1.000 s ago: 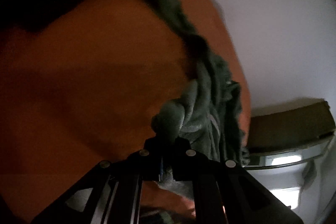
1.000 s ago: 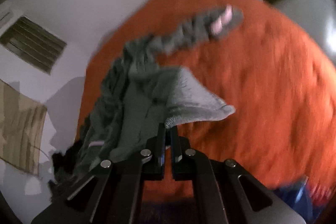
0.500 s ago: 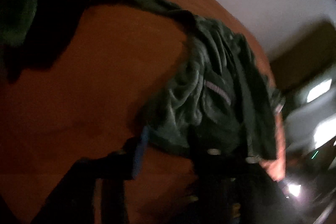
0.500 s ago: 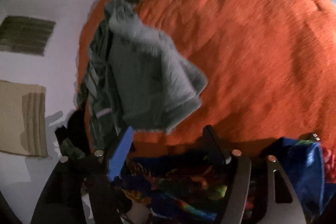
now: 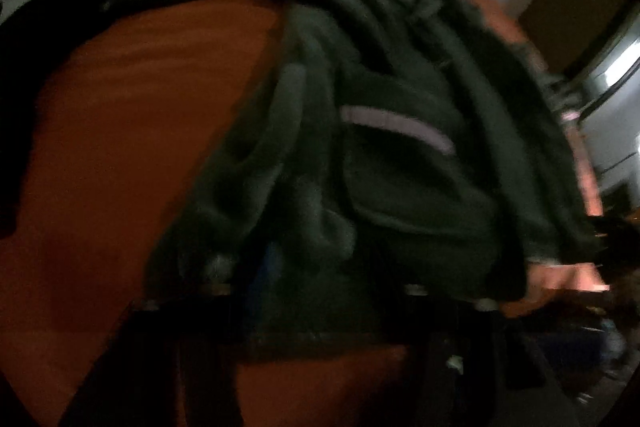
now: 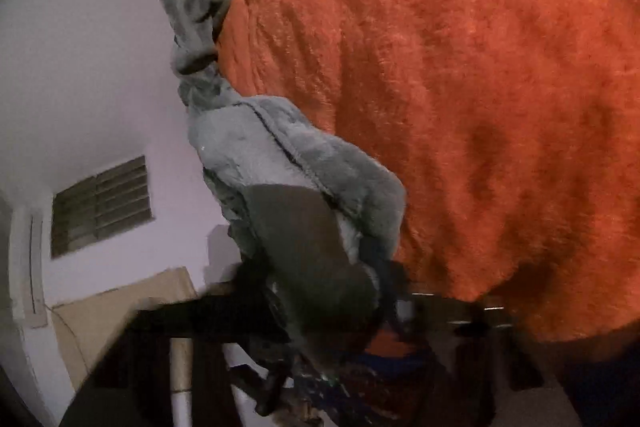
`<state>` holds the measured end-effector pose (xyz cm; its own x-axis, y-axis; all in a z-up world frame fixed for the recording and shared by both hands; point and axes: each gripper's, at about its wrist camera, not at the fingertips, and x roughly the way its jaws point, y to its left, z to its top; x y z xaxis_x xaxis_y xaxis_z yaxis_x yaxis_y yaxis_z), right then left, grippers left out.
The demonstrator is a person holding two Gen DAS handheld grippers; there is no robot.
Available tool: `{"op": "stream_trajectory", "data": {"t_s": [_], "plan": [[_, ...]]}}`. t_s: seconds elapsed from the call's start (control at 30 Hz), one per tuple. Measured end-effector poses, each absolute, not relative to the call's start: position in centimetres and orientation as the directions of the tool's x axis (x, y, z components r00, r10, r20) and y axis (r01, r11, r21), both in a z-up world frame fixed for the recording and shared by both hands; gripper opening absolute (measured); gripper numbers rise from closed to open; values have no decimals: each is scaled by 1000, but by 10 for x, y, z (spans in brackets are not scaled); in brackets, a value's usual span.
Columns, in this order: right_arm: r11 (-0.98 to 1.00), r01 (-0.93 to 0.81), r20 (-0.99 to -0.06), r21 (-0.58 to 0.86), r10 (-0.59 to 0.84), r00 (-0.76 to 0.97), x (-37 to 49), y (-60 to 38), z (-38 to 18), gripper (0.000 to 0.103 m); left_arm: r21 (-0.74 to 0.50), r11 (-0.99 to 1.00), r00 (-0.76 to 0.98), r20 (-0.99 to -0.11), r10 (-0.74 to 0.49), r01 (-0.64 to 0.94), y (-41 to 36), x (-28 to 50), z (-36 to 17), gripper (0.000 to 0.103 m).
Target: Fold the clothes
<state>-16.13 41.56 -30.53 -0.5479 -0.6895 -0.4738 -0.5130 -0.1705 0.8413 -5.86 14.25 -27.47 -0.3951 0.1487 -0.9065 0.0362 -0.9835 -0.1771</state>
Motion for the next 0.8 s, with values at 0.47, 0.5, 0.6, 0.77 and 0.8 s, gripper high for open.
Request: {"op": "stream_trajectory", "data": {"t_s": [0.47,0.5,0.6,0.77,0.8], "plan": [[-851,524,-944,-40,-139,-298,-170,154,-203,15,-231,-944,-450,-887,104,236,70,-63,-247,0],[-842,536,-951,-60,-116,-288,-167,147,-212,18,-233,-940,-436,-894,106,248,65,-62,-250,0],[-851,525,-943,-32,-148,-298,-160,154,-213,51,-265,-929,-403,-903,146,257,57,-52,-260,2],[-894,428,-895,133,-293,-335,-160,194,-191,66,-267,-939,-370,-912,175,215,64,-51,-274,32],[-898,392,-876,201,-344,-337,-163,208,-185,67,-262,-941,-373,-912,170,212,65,-53,-275,39]]}}
